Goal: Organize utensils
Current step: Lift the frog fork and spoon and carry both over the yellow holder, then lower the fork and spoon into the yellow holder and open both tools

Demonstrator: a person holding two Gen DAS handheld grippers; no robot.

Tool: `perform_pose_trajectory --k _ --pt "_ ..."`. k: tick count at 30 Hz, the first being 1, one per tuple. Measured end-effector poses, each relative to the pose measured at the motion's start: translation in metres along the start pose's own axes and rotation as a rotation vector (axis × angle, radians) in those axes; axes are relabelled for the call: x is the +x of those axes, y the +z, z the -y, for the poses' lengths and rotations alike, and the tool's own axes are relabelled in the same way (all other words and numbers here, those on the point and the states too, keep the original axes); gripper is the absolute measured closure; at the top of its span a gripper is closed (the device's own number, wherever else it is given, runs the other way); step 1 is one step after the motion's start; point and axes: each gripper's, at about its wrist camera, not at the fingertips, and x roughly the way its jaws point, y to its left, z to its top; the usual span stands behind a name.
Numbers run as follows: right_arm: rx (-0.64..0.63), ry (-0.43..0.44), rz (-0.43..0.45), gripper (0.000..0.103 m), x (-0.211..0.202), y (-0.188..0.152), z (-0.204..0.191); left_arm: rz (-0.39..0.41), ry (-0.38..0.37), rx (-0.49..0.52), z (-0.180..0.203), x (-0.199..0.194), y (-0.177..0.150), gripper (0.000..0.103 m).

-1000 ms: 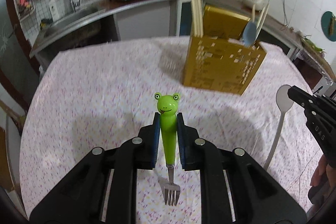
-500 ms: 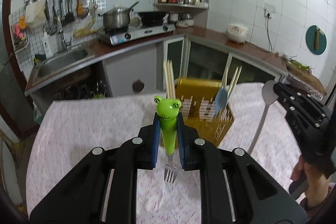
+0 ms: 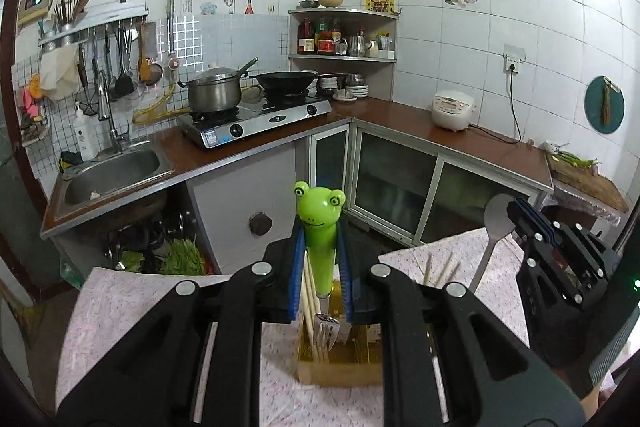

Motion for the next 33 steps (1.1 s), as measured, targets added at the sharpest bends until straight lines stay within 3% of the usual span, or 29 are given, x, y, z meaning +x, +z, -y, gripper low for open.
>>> perform_pose_trajectory --k 12,16,23,31,33 --pt "-0.056 0.089 -0.019 0.1 0.024 -0.036 -0.031 -0.098 -0.027 -0.04 -0.018 0.065 -0.056 0.089" --pt "-0.08 0.164 -0.021 0.1 0.024 -0.058 -0.044 -0.101 -0.029 -0.06 -0.027 0.07 -0.077 0.089" --pt "0.013 0.327 -0.077 0.099 0.033 -0.098 -0.035 -0.125 -0.049 -0.069 -0.036 0.076 -0.113 0.088" --pt "0.051 0.389 -0.153 0.097 0.038 -0.111 -0.03 -0.104 -0.044 -0.076 -0.036 0.062 -0.117 0.084" --pt "0.082 0.403 -0.179 0.081 0.035 -0.108 -0.025 -0.087 -0.047 -0.084 -0.037 0.05 -0.115 0.075"
